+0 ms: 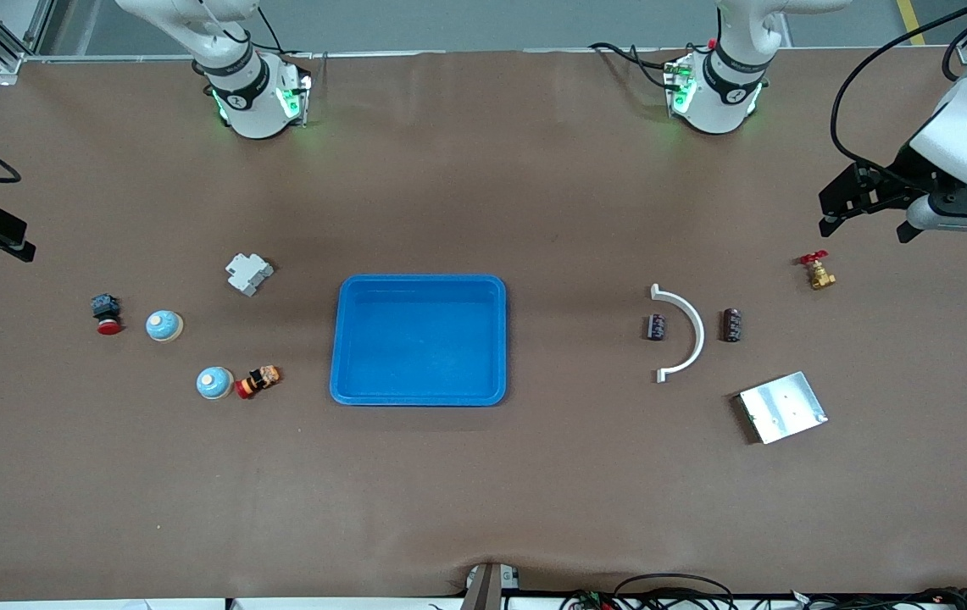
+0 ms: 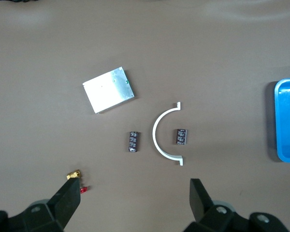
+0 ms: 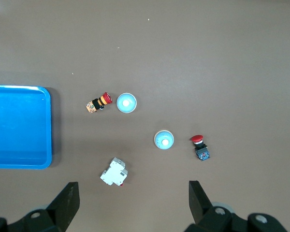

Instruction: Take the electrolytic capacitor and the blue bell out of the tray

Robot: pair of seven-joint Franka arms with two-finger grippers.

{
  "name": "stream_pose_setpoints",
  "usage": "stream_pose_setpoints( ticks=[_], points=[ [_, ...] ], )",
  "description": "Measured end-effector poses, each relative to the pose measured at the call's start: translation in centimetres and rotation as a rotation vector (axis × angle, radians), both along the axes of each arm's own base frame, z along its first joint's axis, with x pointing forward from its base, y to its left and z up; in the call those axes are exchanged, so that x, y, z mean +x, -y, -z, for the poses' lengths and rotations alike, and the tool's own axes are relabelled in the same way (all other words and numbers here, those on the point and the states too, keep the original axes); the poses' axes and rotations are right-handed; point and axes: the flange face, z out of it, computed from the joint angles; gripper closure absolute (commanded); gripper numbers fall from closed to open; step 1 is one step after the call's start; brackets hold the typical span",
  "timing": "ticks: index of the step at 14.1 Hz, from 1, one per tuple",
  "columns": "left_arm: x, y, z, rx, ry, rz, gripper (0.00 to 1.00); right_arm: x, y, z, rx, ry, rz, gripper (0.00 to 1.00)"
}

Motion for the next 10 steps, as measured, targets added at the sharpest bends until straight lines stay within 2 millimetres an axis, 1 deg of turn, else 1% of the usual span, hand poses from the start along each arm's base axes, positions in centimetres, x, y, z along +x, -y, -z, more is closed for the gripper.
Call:
stream_pose_setpoints(
  ticks=[2,6,10],
  points=[
    [0.1,-0.3,-0.3,-0.001,0.007,-0.005,0.00,0.0,0.0,0.0,0.000,0.000,0.001,0.00],
    [0.2,-1.7,-0.5,0.004,0.010,0.013,0.00,0.0,0.1,0.0,0.000,0.000,0.001,0.00],
    [-0.4,-1.2,-0.4,0.013,-0.032,0.038,0.00,0.0,0.3,0.0,0.000,-0.001,0.006,0.00]
  ],
)
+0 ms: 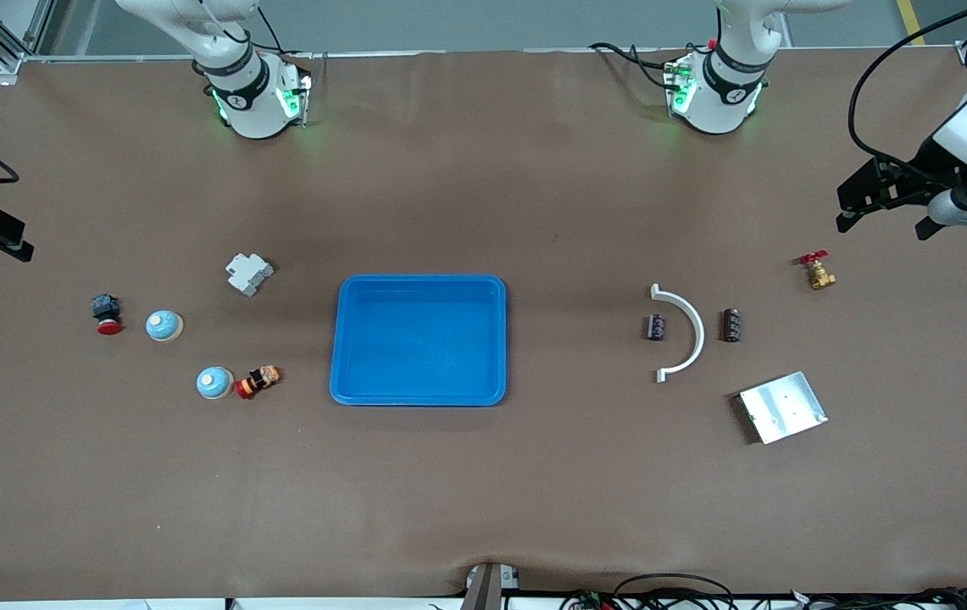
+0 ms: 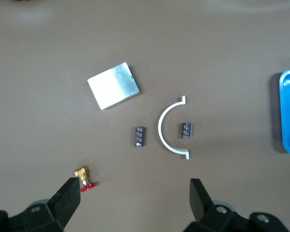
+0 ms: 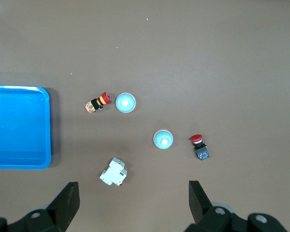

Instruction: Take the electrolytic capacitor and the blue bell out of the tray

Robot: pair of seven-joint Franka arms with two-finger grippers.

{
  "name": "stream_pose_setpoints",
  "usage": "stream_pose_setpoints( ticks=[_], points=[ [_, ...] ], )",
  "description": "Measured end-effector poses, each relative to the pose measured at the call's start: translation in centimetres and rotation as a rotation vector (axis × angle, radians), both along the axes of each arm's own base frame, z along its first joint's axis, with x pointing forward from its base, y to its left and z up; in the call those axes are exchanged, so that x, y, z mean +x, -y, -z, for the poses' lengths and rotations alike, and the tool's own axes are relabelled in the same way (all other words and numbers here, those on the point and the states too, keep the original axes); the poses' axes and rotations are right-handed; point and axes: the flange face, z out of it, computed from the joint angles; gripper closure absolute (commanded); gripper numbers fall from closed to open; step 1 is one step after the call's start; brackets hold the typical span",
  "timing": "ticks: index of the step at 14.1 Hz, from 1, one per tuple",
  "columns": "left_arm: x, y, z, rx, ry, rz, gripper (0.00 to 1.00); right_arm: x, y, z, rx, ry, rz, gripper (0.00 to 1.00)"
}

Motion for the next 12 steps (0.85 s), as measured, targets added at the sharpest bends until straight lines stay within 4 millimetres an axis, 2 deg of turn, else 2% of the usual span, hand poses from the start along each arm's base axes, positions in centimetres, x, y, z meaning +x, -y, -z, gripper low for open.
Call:
stream_pose_setpoints(
  ticks=[4,8,12],
  points=[
    [-1.5,1.1,-1.0,0.011,-0.028,0.043,0.00,0.0,0.0,0.0,0.000,0.001,0.000,0.00],
    [-2.7,1.1,-2.5,0.016,-0.057,0.046,0.00,0.0,0.1,0.0,0.000,0.001,0.002,0.00],
    [-3.0,1.1,-2.4,0.018,-0.081,0.043,0.00,0.0,-0.1,0.0,0.011,0.002,0.001,0.00]
  ],
)
